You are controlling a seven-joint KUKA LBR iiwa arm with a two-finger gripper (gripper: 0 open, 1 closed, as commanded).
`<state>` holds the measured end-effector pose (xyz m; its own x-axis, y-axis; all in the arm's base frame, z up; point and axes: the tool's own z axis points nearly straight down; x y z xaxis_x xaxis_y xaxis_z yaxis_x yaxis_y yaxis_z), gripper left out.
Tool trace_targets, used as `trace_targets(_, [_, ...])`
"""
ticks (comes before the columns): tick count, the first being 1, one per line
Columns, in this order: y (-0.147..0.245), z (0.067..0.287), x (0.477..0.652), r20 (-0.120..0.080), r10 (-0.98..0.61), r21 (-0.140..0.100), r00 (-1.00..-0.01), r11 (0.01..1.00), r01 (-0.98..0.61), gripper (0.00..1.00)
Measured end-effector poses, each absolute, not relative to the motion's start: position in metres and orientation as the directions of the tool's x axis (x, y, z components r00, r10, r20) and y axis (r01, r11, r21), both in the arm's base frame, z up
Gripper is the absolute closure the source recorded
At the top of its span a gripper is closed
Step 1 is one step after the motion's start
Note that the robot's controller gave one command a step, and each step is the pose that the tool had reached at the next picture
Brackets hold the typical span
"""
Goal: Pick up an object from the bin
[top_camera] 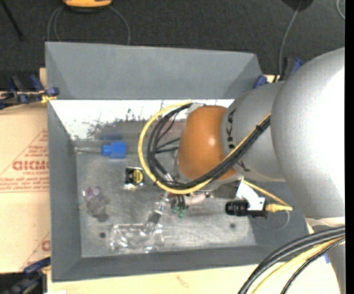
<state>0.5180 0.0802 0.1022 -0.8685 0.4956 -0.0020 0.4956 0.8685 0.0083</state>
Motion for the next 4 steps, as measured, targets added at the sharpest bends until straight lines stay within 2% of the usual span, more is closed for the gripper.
trace_targets(1, [0.110, 0.116, 0.491, -0.033, 0.333, 0.014, -0.942, 0.943, 0.333, 0.00])
trace_targets(2, [0.105, 0.109, 0.497, -0.031, 0.483, 0.021, -0.875, 0.876, 0.482, 0.00])
trace_targets(3, [0.027, 0.098, 0.520, -0.004, 0.603, 0.019, -0.798, 0.798, 0.602, 0.00])
trace_targets(4, [0.076, 0.076, 0.585, -0.009, 0.369, 0.003, -0.929, 0.929, 0.369, 0.00])
